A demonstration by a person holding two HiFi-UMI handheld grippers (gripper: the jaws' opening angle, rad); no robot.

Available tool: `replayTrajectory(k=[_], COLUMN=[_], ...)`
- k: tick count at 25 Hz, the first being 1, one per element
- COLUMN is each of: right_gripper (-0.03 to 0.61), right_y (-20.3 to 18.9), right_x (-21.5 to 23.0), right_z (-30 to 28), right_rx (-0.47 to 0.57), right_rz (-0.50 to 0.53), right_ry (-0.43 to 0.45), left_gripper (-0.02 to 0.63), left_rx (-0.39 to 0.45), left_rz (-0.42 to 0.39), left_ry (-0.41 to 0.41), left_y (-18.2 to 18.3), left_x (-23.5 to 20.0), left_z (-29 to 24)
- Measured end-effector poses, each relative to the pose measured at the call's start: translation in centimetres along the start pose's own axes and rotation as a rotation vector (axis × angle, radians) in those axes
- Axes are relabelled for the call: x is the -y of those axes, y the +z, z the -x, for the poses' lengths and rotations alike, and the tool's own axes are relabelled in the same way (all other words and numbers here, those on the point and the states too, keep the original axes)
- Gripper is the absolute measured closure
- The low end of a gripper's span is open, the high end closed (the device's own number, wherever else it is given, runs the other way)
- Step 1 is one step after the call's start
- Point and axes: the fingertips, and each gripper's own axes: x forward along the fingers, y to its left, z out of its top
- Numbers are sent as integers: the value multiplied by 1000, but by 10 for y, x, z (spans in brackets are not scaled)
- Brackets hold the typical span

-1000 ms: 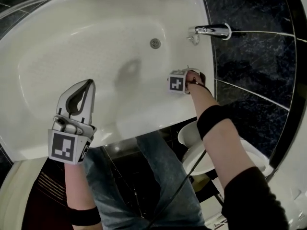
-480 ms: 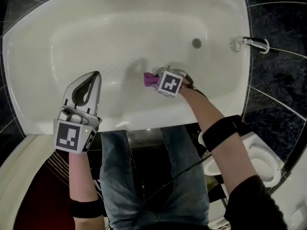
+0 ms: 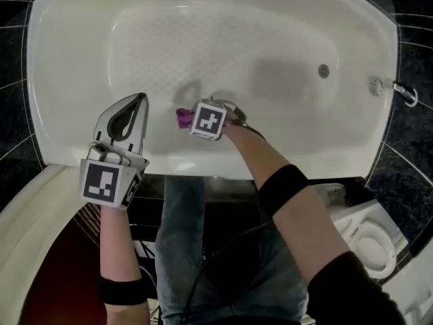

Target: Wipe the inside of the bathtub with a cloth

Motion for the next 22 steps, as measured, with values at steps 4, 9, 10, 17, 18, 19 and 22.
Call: replayTrajectory(k=[4, 9, 10, 17, 18, 19, 22], right_gripper=[468, 468, 469, 472, 472, 472, 472], right_y=[12, -28, -42, -194, -222, -250, -339], right_x=[-10, -21, -18, 21, 25, 27, 38], right_z=[-30, -48, -46, 16, 29, 43, 87], right_rx=[-9, -108, -132, -299, -314, -336, -449], right_rz=[-25, 2, 8, -59, -83, -100, -101], right_ry=[44, 80, 74, 3, -2, -4, -26], left_gripper=[617, 617, 616, 617, 617, 617, 617], left_rx=[-19, -22, -22, -14, -12, -10, -6], left_rz=[16, 18, 13, -16, -17, -18, -23], left_ry=[9, -17, -28, -118, -130, -140, -172], left_y=[-17, -22, -21, 0, 4, 8, 18], left_x=[-13, 2, 9, 84, 98, 113, 157], left_z=[6, -9, -15, -76, -85, -95, -122])
